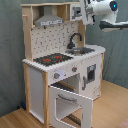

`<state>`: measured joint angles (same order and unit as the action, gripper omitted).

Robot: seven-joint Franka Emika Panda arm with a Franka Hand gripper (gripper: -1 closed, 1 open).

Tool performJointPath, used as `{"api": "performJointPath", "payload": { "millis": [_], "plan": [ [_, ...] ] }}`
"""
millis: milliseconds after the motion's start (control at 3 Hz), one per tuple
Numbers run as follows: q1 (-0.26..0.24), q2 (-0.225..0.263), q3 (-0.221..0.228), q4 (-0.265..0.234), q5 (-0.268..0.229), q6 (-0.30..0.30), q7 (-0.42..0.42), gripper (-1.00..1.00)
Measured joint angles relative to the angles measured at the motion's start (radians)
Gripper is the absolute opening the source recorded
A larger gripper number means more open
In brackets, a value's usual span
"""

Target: Play with the kitchen

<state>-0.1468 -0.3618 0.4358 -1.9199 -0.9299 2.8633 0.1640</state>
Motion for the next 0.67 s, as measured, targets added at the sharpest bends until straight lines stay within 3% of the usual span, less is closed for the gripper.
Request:
{"api": "performJointPath", "payload": {
  "millis": [333,667],
  "plan": [
    [0.0,0.063,0.031,0.062,-0.017,-0.038,0.0,-1.0],
    [-0.033,0.096,0.048,0.106,-0.048,-0.11,-0.002,-1.0]
  ]
}}
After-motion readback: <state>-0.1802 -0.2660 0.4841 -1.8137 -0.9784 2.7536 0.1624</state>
